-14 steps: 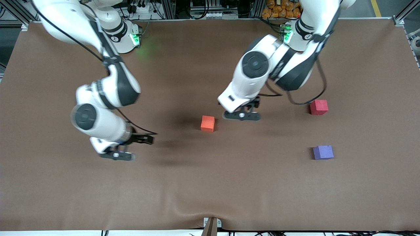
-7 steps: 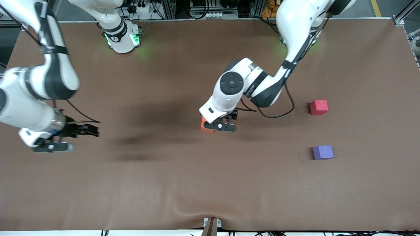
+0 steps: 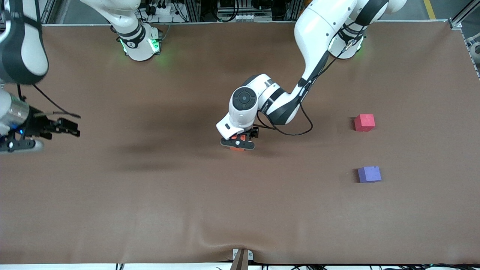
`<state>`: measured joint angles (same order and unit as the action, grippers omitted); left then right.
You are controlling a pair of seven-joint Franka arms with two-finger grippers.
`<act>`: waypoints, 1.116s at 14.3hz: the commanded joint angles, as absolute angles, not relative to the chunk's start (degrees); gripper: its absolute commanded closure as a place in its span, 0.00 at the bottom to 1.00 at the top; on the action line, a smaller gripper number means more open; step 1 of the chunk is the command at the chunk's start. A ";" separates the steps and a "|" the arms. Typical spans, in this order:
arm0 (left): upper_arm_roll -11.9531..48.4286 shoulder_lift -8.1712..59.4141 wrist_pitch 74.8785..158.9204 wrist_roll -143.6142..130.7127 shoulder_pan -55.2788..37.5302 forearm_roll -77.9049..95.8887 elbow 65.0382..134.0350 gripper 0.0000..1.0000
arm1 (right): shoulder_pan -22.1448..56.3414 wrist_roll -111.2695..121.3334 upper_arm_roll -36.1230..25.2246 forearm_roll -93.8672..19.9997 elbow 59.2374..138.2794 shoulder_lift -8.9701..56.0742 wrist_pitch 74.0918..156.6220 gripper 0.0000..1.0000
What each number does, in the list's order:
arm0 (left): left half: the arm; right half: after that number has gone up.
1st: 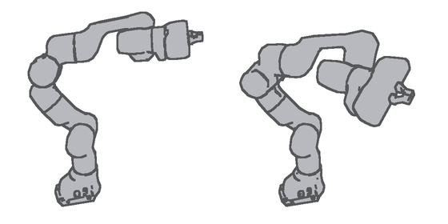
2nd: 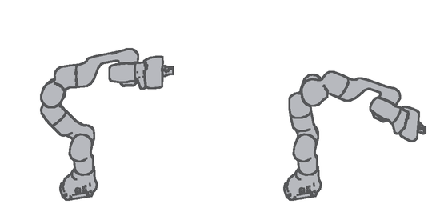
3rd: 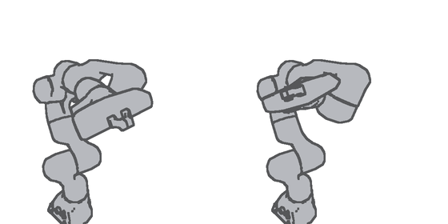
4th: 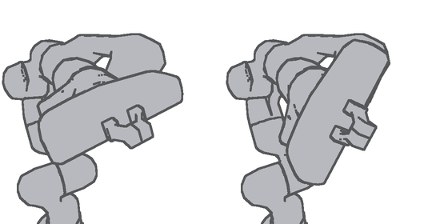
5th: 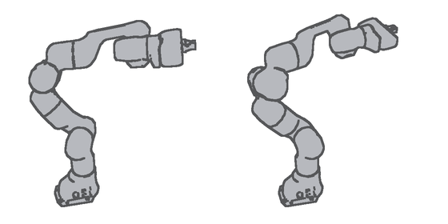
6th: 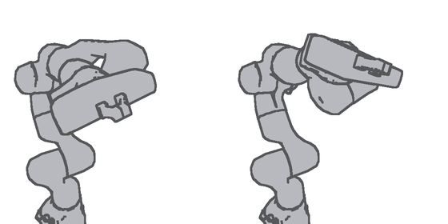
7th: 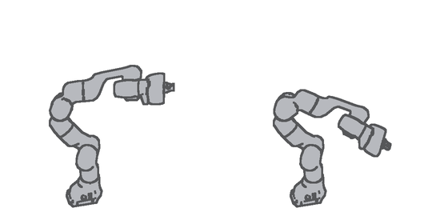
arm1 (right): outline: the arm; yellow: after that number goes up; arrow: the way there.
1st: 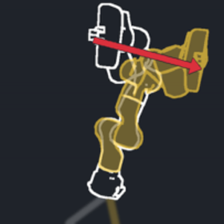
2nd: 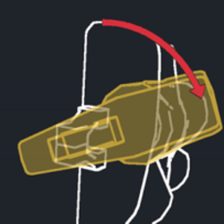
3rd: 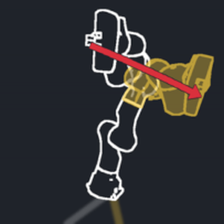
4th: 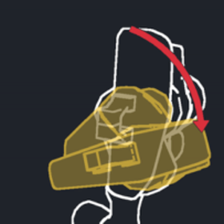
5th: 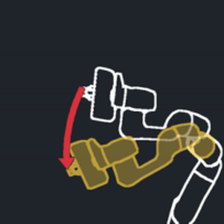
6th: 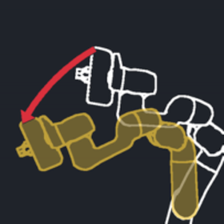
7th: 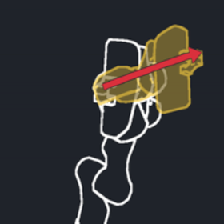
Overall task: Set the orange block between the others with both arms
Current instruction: 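Grasp the orange cube with the left gripper while the right gripper releases, then carry the orange cube with the left gripper between pink and blue cubes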
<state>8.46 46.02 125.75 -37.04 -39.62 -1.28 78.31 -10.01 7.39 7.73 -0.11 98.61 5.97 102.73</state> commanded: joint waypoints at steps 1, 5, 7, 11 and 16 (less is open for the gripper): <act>7.73 48.07 127.34 -38.76 -40.34 -2.29 76.46 0.00 | -4.59 0.38 8.26 1.49 100.37 3.08 100.99 0.00; 7.03 52.65 131.75 -49.57 -42.10 -2.29 76.55 0.18 | -4.83 5.27 1.32 0.62 96.06 0.18 94.66 0.00; 7.03 52.65 131.75 -49.57 -42.10 -2.29 76.55 0.21 | -4.83 5.27 1.06 0.62 96.06 -0.17 94.40 0.00; 7.03 52.56 131.75 -49.57 -42.01 -2.29 76.55 0.47 | -4.83 5.10 1.06 0.53 96.06 -0.44 94.13 0.00; 5.71 50.72 131.66 -49.13 -41.75 -2.55 76.64 1.00 | -4.66 0.54 0.18 -4.74 95.98 -1.84 91.15 0.00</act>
<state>6.69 52.49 131.98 -48.17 -41.42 -1.28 76.56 -4.70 2.91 0.74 -2.53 95.70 -0.22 92.71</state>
